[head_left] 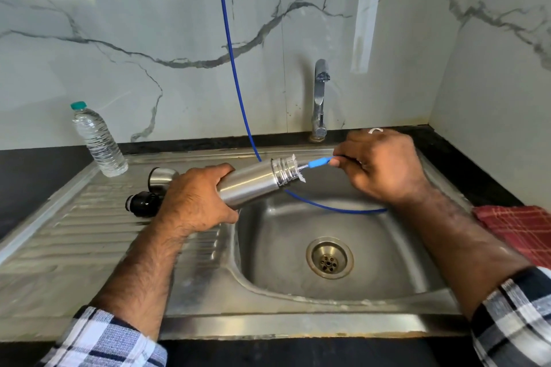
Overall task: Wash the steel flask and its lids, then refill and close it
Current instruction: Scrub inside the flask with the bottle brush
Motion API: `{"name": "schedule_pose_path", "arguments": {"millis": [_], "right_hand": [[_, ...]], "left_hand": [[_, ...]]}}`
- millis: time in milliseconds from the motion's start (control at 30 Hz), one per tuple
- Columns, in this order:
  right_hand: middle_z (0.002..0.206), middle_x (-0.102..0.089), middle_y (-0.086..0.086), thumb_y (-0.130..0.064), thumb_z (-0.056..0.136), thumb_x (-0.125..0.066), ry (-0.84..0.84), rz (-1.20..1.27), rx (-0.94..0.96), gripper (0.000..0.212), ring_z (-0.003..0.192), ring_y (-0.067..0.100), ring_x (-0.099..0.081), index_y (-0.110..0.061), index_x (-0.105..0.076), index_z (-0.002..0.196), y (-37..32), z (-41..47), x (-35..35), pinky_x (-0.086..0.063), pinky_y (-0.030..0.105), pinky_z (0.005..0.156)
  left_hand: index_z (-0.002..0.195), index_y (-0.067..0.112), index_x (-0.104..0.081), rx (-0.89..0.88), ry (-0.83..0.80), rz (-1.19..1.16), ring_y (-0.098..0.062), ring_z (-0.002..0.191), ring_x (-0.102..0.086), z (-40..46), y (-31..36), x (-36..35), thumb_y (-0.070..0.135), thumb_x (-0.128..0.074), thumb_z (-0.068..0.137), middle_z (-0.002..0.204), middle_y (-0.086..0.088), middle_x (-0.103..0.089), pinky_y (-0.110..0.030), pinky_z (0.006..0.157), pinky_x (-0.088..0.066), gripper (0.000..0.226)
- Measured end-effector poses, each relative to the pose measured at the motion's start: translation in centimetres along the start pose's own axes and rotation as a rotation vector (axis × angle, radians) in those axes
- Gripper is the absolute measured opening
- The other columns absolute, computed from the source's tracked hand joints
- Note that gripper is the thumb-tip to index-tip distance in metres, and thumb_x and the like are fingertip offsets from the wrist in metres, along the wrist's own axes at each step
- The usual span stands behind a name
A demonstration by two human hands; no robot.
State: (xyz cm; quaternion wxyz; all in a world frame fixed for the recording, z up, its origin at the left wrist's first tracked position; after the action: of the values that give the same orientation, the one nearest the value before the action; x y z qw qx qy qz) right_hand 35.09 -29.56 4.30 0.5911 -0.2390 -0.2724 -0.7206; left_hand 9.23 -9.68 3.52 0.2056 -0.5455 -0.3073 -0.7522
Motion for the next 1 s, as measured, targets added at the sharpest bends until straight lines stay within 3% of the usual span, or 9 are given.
{"name": "schedule_pose_path", "arguments": {"millis": [167,267,367,467,567,633,800,900,1000], "right_hand": [[0.059,-0.057,-0.005,-0.058,0.094,-0.056,-0.38,0.152,-0.12,0.043,0.059,0.02,-0.056,-0.024,-0.058,0.069,0.4,0.5,-0.2,-0.042,0.033,0.057],[0.049,-0.05,-0.009,-0.042,0.1,-0.067,-0.727,0.429,-0.458,0.046,0.052,0.013,-0.044,-0.018,-0.063,0.062,0.5,0.6,-1.1,-0.039,0.032,0.061],[0.046,-0.046,-0.008,-0.037,0.103,-0.067,-0.944,0.57,-0.599,0.046,0.05,0.015,-0.039,-0.014,-0.071,0.063,0.4,0.0,-1.4,-0.036,0.031,0.062],[0.053,-0.058,-0.009,-0.041,0.097,-0.073,-0.627,0.512,-0.627,0.029,0.049,0.007,-0.049,-0.023,-0.079,0.075,0.2,-0.4,-1.7,-0.041,0.029,0.061],[0.081,-0.07,-0.006,-0.049,0.097,-0.067,-0.111,0.088,-0.257,0.025,0.079,0.022,-0.066,-0.029,-0.081,0.092,-0.3,0.2,-1.5,-0.051,0.041,0.08],[0.087,-0.07,-0.003,-0.048,0.102,-0.061,0.041,-0.083,-0.114,0.029,0.087,0.028,-0.065,-0.026,-0.08,0.097,-0.2,0.5,-1.2,-0.044,0.044,0.086],[0.065,-0.064,0.002,-0.043,0.099,-0.056,0.002,-0.128,-0.04,0.037,0.063,0.034,-0.063,-0.019,-0.065,0.073,-1.2,0.4,-0.6,-0.039,0.036,0.063],[0.062,-0.059,0.002,-0.051,0.102,-0.055,-0.255,-0.019,-0.273,0.047,0.066,0.033,-0.061,-0.022,-0.057,0.065,-0.4,1.2,-0.6,-0.037,0.034,0.059],[0.062,-0.059,-0.002,-0.054,0.099,-0.059,-0.497,0.226,-0.471,0.035,0.069,0.026,-0.06,-0.037,-0.064,0.069,0.7,1.0,-0.5,-0.048,0.038,0.064]], "left_hand": [[0.121,0.04,-0.063,-0.107,0.069,0.108,-0.019,0.087,-0.065,-0.1,0.4,-0.2,0.046,-0.087,0.049,0.099,0.016,-0.07,-0.041,0.087,-0.056,0.075],[0.116,0.037,-0.065,-0.207,0.133,0.224,-0.022,0.089,-0.066,0.1,0.7,-0.4,0.046,-0.085,0.048,0.097,0.014,-0.07,-0.041,0.086,-0.054,0.072],[0.116,0.04,-0.062,-0.251,0.118,0.306,-0.019,0.093,-0.065,0.3,1.1,-0.6,0.049,-0.084,0.048,0.098,0.017,-0.068,-0.044,0.091,-0.052,0.071],[0.117,0.039,-0.061,-0.172,0.096,0.287,-0.018,0.091,-0.063,0.4,1.4,-0.7,0.055,-0.082,0.05,0.098,0.017,-0.068,-0.043,0.092,-0.052,0.072],[0.114,0.041,-0.063,-0.034,0.065,0.108,-0.013,0.079,-0.06,0.4,1.4,-0.3,0.057,-0.087,0.047,0.086,0.019,-0.066,-0.042,0.088,-0.057,0.073],[0.112,0.04,-0.065,0.006,0.037,0.018,-0.013,0.076,-0.062,0.3,1.2,-0.3,0.056,-0.092,0.046,0.082,0.019,-0.065,-0.037,0.083,-0.058,0.073],[0.119,0.041,-0.066,0.006,-0.01,-0.021,-0.01,0.08,-0.065,0.1,0.6,-0.3,0.045,-0.096,0.048,0.088,0.02,-0.068,-0.037,0.085,-0.06,0.077],[0.126,0.041,-0.064,-0.034,0.036,0.048,-0.018,0.089,-0.066,0.1,0.4,0.3,0.04,-0.094,0.053,0.099,0.016,-0.071,-0.039,0.089,-0.058,0.079],[0.129,0.04,-0.063,-0.085,0.086,0.099,-0.02,0.095,-0.065,0.0,1.0,0.5,0.04,-0.092,0.055,0.107,0.014,-0.072,-0.038,0.089,-0.057,0.079]]}}
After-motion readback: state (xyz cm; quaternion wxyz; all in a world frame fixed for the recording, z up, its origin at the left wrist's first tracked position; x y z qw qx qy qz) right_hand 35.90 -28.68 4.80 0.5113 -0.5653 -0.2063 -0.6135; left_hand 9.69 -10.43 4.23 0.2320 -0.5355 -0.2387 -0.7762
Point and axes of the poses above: each hand's wrist, its own z-axis towards the middle knuckle, its own x-axis out of the back of the hand, y = z × x, the point moved 2 cm from there along z, towards the middle knuckle
